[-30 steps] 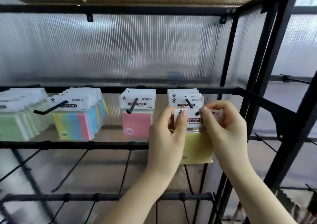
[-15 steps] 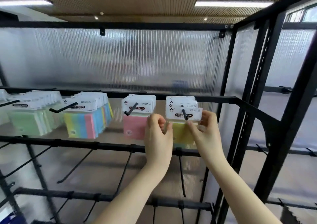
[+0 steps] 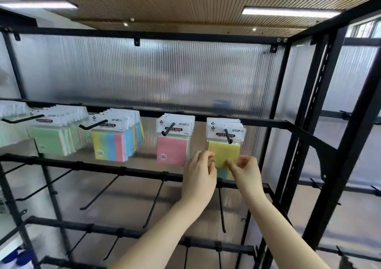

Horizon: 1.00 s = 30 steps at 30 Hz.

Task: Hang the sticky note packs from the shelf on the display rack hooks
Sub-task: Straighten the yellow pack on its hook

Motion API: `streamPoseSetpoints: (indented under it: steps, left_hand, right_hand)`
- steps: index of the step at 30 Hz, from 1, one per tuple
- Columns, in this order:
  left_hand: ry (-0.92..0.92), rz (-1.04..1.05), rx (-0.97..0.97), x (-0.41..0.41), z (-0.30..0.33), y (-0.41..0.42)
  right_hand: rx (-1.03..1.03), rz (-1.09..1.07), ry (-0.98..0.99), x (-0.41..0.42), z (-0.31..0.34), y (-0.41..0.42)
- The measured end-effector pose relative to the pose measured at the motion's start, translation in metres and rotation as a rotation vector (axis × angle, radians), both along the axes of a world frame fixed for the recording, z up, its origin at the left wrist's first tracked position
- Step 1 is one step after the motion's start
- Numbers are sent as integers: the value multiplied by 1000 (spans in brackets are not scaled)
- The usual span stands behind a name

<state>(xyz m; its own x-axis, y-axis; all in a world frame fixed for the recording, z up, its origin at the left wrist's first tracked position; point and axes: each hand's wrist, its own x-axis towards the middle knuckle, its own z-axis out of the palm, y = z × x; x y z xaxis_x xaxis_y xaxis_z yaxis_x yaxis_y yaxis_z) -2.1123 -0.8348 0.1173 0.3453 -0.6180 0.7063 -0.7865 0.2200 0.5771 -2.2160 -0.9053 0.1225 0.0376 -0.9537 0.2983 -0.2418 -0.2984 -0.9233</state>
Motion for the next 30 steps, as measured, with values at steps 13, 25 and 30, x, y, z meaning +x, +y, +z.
streamPoseSetpoints:
  steps: [13, 25, 30]
  left_hand:
    - [-128, -12, 496, 96, -19, 85]
    - [6, 214, 679, 284, -35, 257]
    - [77, 385, 744, 367, -42, 344]
  right_hand:
    - [250, 318, 139, 83, -26, 73]
    - [-15, 653, 375, 286, -16, 222]
    - [-103, 792, 427, 382, -22, 293]
